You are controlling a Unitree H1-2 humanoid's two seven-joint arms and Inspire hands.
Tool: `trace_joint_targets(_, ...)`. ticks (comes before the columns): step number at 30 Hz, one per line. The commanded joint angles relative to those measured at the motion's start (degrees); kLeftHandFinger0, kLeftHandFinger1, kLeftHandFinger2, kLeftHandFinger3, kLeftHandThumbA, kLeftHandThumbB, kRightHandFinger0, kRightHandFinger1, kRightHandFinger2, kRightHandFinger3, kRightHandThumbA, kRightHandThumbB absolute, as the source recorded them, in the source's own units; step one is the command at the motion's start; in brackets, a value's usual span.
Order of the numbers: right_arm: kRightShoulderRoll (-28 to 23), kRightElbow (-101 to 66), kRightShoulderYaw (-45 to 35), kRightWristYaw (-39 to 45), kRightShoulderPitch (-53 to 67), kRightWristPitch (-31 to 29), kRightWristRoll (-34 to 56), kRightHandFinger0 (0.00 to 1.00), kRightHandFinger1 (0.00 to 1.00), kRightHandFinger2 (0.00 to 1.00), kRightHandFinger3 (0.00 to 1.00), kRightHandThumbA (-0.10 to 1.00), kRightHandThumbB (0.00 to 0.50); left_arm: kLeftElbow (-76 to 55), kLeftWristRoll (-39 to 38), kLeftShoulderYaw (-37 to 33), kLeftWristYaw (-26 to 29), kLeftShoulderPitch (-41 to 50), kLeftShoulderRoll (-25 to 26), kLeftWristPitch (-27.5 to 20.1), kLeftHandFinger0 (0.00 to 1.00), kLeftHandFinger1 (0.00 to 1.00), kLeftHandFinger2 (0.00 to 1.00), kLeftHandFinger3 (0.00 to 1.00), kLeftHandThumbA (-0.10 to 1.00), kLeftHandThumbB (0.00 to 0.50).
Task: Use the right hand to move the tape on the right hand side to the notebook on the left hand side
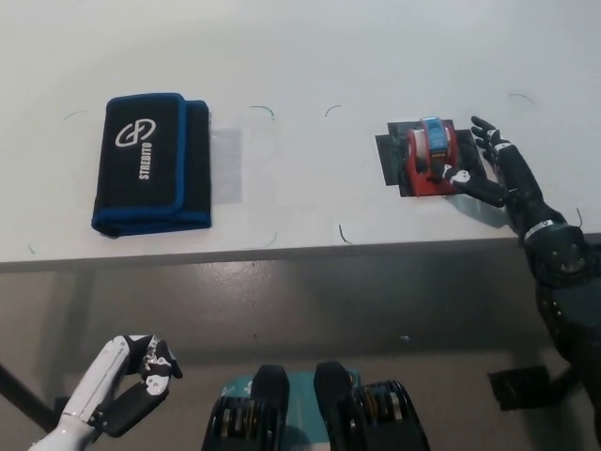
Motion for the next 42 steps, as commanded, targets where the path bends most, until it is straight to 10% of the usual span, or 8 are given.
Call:
trace_joint_targets(1, 4.24, 1.25, 1.4, 0.82, -4.93, -0.58, 0.01, 1.0, 1.0, 1.0, 1.0, 0.95, 0.409, -1.48, -0.51, 0.56, -0.32, -0.44, 0.1, -0.78, 0.28, 0.21, 0.2, 0.36, 0.23, 0.011)
trace_joint_targets(42, 14.33, 6.88, 5.8, -1.95, -12.6, -2.06, -1.37, 1.0, 1.0, 1.0, 1.0, 1.0, 0.492, -2.66, 0.34, 0.81, -0.89, -1.45, 0.67, 0.3, 0.29, 0.22, 0.2, 0.39, 0.27, 0.004)
